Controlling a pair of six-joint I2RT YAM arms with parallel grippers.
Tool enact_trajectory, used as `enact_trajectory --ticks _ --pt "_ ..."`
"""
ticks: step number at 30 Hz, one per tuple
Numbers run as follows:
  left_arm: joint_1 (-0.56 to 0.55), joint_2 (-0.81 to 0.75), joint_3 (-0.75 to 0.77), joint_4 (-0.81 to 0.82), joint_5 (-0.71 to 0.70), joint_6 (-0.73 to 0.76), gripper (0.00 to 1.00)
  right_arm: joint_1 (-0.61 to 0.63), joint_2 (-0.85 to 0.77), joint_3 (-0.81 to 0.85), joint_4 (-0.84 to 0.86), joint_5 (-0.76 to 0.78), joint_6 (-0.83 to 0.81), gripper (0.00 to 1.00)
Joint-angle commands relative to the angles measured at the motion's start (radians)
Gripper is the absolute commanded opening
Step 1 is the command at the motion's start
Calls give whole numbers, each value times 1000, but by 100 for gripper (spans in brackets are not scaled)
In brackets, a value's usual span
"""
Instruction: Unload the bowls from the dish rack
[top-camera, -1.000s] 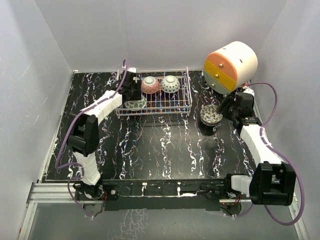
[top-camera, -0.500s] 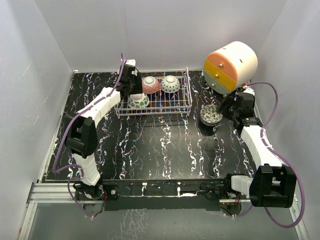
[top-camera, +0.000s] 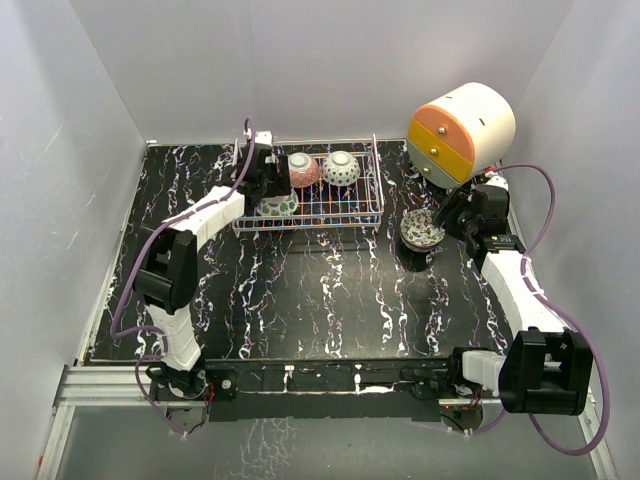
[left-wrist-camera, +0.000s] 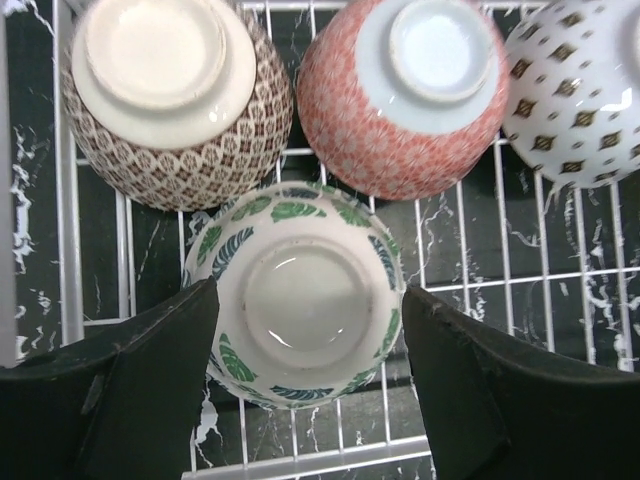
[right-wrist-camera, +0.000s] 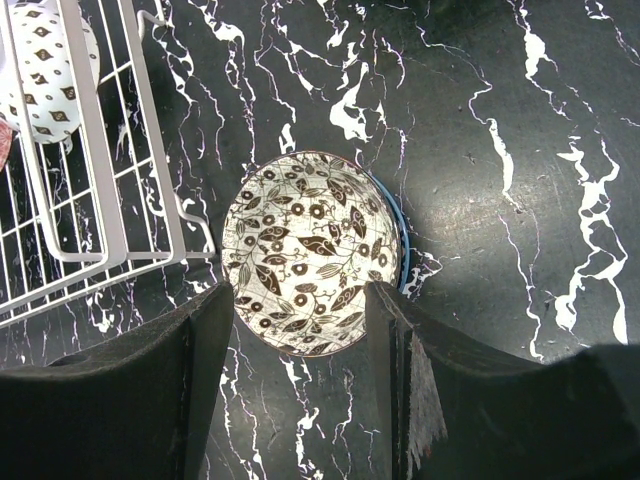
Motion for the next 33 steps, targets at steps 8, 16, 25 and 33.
enact_trajectory --ticks 8,16,25,33 --pt "-2 -28 -168 273 -48 14 71 -1 -2 10 55 -7 -17 58" --pt "-24 -60 -241 361 -77 47 63 -1 1 3 60 -6 -17 58" --pt "-52 -55 -253 373 -104 78 69 -1 -5 -1 59 -4 -18 58" --pt "-87 -56 -249 359 -183 136 72 -1 -1 -7 65 -15 -18 58"
